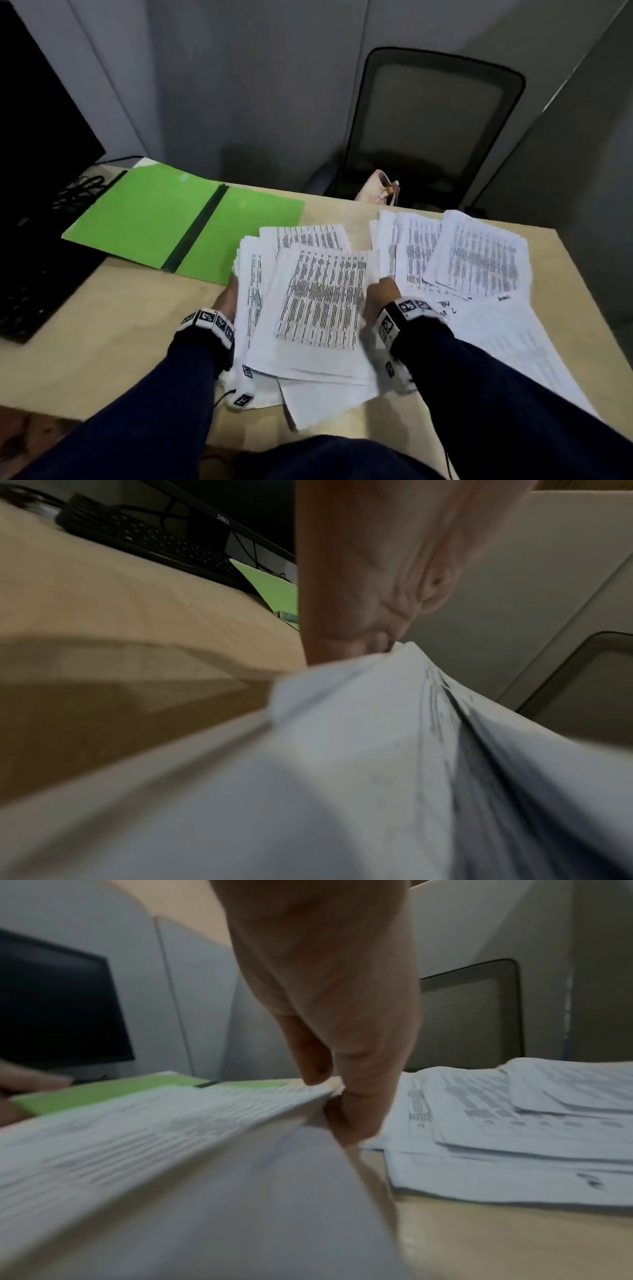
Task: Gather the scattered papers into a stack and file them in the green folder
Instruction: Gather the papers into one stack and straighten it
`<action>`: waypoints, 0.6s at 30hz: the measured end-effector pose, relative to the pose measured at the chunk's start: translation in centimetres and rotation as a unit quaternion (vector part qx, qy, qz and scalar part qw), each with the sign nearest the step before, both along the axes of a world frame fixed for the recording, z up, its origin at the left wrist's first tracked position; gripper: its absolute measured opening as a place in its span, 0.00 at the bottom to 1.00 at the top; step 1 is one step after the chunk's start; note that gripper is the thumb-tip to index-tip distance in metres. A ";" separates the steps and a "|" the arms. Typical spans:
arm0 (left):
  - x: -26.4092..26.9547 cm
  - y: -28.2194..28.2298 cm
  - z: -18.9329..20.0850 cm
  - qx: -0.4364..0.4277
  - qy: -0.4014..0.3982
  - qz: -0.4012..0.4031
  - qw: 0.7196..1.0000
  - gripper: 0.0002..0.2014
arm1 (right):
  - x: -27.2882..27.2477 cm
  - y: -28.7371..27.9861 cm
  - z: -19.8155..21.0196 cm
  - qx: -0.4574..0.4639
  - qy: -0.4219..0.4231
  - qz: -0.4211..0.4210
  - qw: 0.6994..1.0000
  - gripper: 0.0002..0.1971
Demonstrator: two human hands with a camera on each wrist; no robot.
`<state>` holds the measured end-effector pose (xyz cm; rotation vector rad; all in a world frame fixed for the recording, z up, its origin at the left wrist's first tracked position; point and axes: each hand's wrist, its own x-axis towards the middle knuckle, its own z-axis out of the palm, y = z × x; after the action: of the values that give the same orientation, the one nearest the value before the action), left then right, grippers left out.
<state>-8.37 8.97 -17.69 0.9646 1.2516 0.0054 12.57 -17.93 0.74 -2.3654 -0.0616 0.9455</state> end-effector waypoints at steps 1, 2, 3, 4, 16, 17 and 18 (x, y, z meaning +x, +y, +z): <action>-0.1 -1.9 3.4 -0.020 0.008 -0.019 1.000 0.57 | -0.4 0.3 -0.5 -0.011 0.013 -0.020 1.000 0.13; 0.5 -4.1 8.1 -0.029 0.009 -0.014 0.999 0.53 | -0.8 0.6 -1.2 -0.022 -0.010 0.007 1.000 0.14; 0.7 -5.9 11.5 -0.009 0.001 -0.010 1.000 0.45 | -1.2 1.2 -1.8 -0.036 -0.024 0.016 0.999 0.18; 1.0 -6.1 11.8 0.005 -0.010 -0.008 1.000 0.37 | -1.5 1.8 -2.4 -0.046 -0.031 0.024 0.998 0.20; 1.3 -6.0 11.1 0.138 0.109 -0.158 0.972 0.28 | -3.0 3.0 -3.1 -0.060 -0.087 0.168 0.980 0.19; 1.5 -6.0 11.1 0.151 0.124 -0.162 0.967 0.26 | -2.7 2.7 -3.1 -0.060 -0.078 0.143 0.985 0.22; 1.6 -6.4 11.7 0.164 0.131 -0.162 0.964 0.24 | -2.4 2.4 -3.2 -0.069 -0.079 0.123 0.987 0.23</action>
<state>-6.76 2.61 -6.02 1.4887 1.3434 -0.1821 10.13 -15.52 -2.42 -2.6011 -0.3687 0.8957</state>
